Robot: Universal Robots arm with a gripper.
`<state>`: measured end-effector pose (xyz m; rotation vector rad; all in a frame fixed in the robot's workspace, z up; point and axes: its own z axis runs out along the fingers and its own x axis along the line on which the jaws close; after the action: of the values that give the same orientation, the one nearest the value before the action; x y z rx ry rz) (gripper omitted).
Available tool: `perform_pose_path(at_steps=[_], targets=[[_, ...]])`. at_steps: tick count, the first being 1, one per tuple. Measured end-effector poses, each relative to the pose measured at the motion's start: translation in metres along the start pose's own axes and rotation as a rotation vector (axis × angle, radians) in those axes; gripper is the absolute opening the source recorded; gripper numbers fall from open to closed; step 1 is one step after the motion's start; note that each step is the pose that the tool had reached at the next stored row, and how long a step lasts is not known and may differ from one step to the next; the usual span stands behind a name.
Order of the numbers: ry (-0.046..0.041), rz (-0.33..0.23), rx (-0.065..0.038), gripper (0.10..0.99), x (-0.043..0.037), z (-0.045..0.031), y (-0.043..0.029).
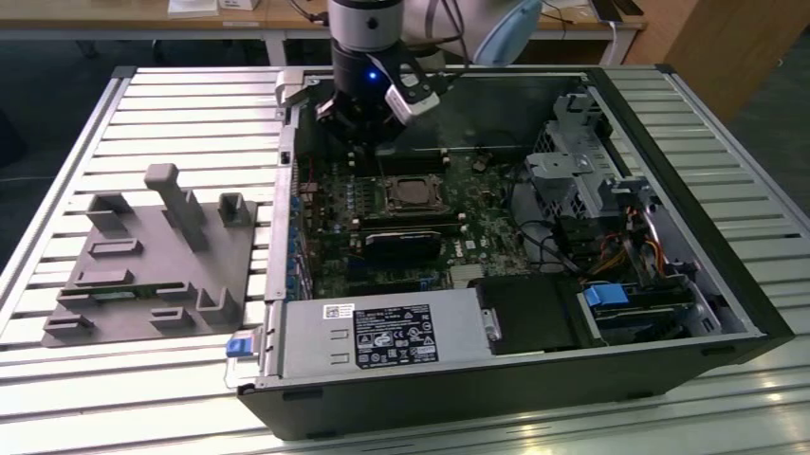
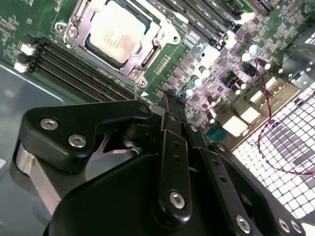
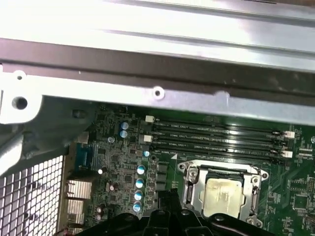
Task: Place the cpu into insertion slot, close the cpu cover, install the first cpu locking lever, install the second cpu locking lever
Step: 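Install the first cpu locking lever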
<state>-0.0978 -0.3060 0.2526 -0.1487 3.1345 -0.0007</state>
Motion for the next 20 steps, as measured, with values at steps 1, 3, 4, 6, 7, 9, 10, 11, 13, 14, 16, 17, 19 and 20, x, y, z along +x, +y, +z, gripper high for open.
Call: perform_pose_path(at_steps=[1, 3, 4, 6, 7, 9, 10, 11, 13, 14, 16, 17, 19, 20], targets=[[-0.0001, 0.000, 0.000, 0.106, 0.0004, 0.0000, 0.0015], [0.0000, 0.000, 0.000, 0.106, 0.0006, 0.0000, 0.0047], [0.0000, 0.000, 0.000, 0.106, 0.0006, 0.0000, 0.0064], [-0.0001, 0.000, 0.000, 0.106, 0.0003, 0.0000, 0.0096], [-0.0001, 0.000, 0.000, 0.106, 0.0001, 0.0000, 0.0110], [0.0000, 0.000, 0.000, 0.106, -0.0001, 0.0000, 0.0133], [0.0000, 0.000, 0.000, 0.106, -0.0002, 0.0000, 0.0141], [-0.0001, 0.000, 0.000, 0.106, -0.0002, 0.0000, 0.0147], [0.0000, 0.000, 0.000, 0.106, -0.0006, 0.0001, 0.0156], [-0.0001, 0.000, 0.000, 0.106, -0.0009, 0.0002, 0.0159], [-0.0001, 0.001, 0.000, 0.106, -0.0022, 0.0003, 0.0163], [0.0000, 0.002, 0.000, 0.106, -0.0030, 0.0004, 0.0164], [0.0000, 0.003, 0.000, 0.106, -0.0049, 0.0004, 0.0165], [0.0000, 0.004, 0.000, 0.106, -0.0059, 0.0005, 0.0166]])
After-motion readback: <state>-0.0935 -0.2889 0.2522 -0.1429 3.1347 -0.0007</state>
